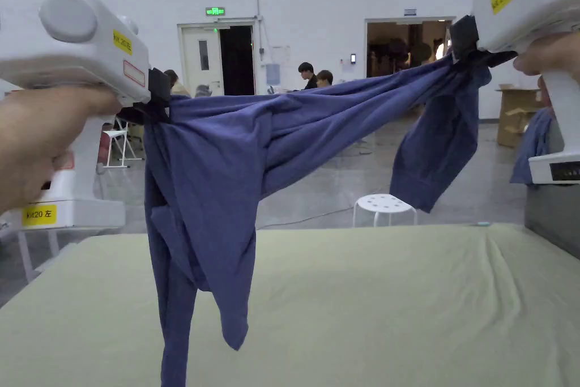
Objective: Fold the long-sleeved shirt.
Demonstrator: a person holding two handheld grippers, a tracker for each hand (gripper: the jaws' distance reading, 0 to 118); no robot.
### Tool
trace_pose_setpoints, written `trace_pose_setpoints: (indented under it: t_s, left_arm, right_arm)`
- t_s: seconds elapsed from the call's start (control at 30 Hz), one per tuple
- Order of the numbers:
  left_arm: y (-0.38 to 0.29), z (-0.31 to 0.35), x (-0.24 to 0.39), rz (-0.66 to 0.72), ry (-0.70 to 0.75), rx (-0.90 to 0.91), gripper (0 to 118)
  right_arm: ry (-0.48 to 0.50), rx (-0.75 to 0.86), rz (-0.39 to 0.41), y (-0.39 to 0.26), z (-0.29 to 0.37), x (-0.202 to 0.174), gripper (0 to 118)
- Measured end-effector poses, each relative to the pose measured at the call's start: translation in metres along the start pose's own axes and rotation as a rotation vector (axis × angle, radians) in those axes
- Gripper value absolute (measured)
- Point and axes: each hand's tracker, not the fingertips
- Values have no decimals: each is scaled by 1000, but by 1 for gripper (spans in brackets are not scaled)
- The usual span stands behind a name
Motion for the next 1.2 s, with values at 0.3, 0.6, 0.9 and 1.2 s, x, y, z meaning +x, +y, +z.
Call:
trace_pose_setpoints:
  t_s: [0.3, 0.6, 0.9, 1.2]
  left_arm:
    - [38, -42, -9, 42, 46, -2, 4]
    - [37, -103, -5, 25, 70, -16, 4]
    - [36, -151, -6, 9, 84, -18, 4]
    - [-1, -212, -5, -11, 95, -71, 4]
  right_arm:
    - [-58, -25, 14, 51, -52, -21, 9]
    - [-110, -73, -49, 48, -122, -20, 9]
    - [-107, -105, -61, 20, -182, -13, 9]
    - [-88, -168, -57, -22, -242, -15, 9]
